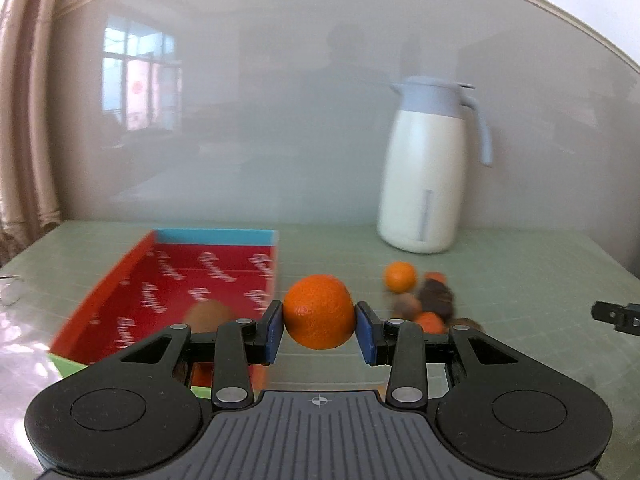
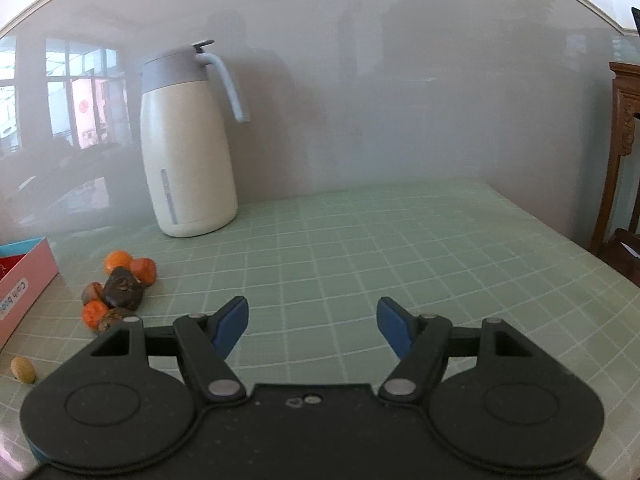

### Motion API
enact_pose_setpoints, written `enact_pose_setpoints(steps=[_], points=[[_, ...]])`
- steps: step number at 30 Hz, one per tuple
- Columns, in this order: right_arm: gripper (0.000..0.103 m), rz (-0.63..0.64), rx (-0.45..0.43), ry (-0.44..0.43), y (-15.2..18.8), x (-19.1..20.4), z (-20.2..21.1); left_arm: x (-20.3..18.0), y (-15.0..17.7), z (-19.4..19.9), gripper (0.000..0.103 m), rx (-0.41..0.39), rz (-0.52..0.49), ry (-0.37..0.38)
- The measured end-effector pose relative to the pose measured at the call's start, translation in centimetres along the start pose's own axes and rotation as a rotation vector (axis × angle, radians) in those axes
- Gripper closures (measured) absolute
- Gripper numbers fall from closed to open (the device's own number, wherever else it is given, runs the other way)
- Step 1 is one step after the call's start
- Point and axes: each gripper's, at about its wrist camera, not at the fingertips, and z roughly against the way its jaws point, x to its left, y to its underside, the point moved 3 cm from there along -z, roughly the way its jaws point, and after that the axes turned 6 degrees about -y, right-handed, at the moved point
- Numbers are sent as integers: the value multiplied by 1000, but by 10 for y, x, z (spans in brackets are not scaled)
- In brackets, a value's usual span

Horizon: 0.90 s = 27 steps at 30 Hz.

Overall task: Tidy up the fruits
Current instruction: 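Carry the orange with the left gripper into the red box and open, then move the right gripper to the small tan round nut and grasp it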

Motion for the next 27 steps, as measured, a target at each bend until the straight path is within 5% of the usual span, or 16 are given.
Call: enact_pose_setpoints(steps=[9,18,24,27], points=[[32,14,5,-23,0,17,-4,54,7,-25,64,47,70,-108],[32,8,6,-17,1,13,-4,48,20,-35,63,70,37,-142],[32,-2,0,-15,0,10,-4,43,17,-24,22,26,30,-162],[32,-4,-4,-17,0,9,-3,42,15,-20,19,11,12,-176]])
